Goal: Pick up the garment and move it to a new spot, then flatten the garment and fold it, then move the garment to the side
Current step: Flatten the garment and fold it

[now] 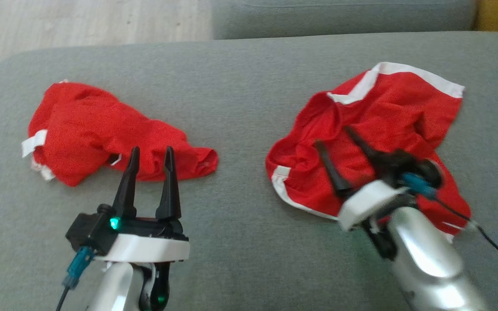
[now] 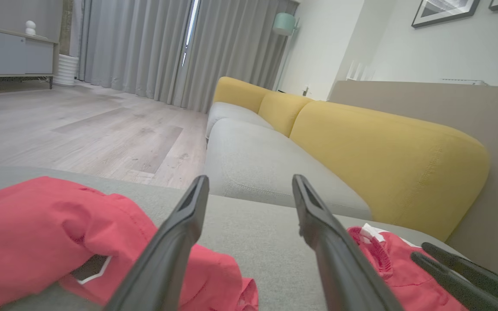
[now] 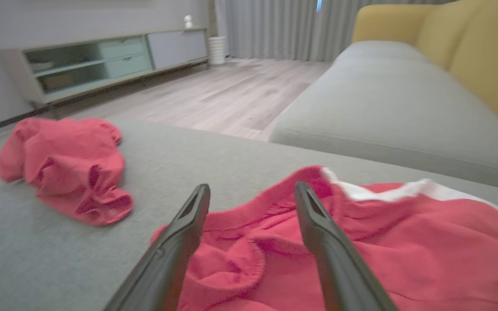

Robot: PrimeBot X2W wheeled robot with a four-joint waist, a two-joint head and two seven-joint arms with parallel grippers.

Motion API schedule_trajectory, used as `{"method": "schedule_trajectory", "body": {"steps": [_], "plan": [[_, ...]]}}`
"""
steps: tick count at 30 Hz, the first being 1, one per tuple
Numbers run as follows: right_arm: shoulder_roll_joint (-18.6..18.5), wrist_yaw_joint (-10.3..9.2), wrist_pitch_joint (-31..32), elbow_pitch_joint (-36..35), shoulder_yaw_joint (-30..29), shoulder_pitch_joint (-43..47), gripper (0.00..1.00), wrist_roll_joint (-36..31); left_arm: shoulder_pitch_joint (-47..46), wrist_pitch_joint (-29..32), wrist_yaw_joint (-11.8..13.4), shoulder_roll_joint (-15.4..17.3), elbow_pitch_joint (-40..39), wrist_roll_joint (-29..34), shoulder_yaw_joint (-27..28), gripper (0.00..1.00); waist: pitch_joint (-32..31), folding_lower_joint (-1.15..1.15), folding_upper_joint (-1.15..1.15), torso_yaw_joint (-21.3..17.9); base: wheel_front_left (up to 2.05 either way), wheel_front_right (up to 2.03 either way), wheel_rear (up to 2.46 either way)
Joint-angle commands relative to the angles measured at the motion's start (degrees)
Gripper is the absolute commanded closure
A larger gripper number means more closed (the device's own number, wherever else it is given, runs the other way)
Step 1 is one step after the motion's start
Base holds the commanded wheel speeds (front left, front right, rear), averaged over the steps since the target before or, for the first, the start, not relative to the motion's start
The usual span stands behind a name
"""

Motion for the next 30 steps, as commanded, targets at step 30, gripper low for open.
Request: {"method": "schedule_trajectory", "body": {"steps": [30], "plan": [[2.27, -0.04, -2.24, -23.82, -21.67, 21.71, 0.00, -1.90, -9.67, 1.14, -3.84, 5.91, 5.98, 12.46, -8.97, 0.00, 2.24, 0.00, 0.00, -10.86, 0.00, 0.00, 0.00]]}}
